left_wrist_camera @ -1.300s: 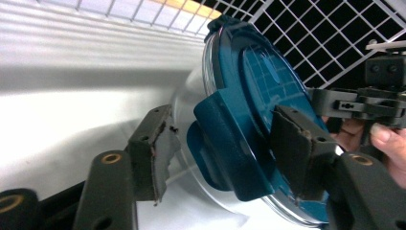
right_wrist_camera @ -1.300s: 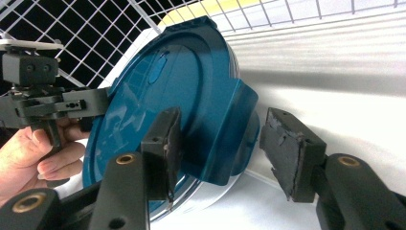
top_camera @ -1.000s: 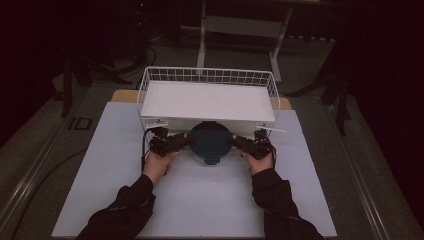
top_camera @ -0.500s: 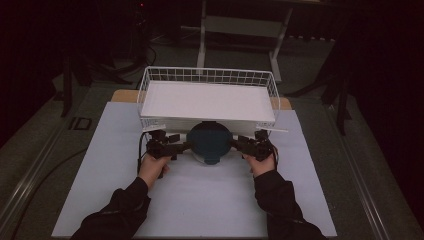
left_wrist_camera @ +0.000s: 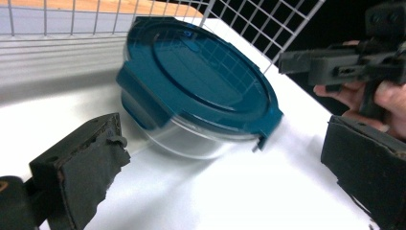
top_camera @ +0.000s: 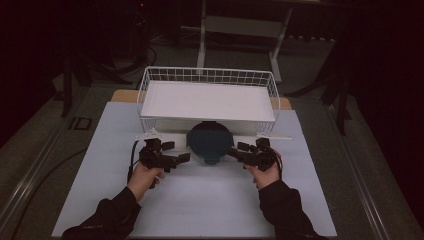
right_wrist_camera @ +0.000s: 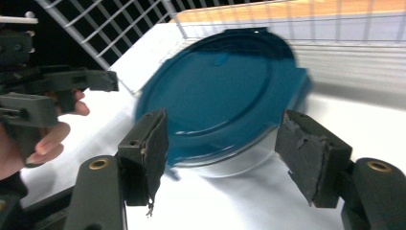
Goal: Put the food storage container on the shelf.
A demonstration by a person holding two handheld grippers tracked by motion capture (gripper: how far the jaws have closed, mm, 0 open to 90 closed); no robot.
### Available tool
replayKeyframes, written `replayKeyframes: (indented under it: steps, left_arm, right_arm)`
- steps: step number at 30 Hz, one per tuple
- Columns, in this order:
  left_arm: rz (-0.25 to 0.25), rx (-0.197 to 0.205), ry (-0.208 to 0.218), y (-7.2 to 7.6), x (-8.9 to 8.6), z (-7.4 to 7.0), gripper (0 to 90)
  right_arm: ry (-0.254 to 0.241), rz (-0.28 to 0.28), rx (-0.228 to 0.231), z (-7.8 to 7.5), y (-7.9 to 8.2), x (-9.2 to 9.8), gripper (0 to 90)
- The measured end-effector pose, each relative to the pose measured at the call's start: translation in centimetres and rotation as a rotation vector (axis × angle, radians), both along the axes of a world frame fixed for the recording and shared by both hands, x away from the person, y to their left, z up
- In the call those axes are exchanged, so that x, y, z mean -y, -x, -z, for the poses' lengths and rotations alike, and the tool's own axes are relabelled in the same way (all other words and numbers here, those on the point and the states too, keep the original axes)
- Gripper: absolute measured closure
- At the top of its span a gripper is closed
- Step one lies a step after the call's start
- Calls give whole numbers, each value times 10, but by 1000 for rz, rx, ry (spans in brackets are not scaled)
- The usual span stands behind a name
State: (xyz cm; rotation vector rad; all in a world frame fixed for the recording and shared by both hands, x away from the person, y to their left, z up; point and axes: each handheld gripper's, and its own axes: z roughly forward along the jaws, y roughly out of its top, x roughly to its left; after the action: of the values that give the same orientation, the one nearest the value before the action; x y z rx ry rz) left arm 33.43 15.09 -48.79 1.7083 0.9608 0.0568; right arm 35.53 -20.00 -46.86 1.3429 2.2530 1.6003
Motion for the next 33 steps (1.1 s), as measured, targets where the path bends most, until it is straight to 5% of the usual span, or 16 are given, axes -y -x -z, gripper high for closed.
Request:
replayKeyframes:
  steps: [5,14,22,33]
  left_arm:
    - [23,29,1,17,-2,-8,13]
    - [56,77,-13,48,-9,-21,13]
    - [49,87,-26,71,-20,-21,13]
    - [33,102,-40,89,-27,-8,13]
  right_arm:
    - [-18,-45,-4,-3,15,-7,362]
    - [35,-107,-17,3,34,-27,552]
    - [99,-180,-36,14,38,-47,893]
    - [128,-170,-51,23,27,-58,900]
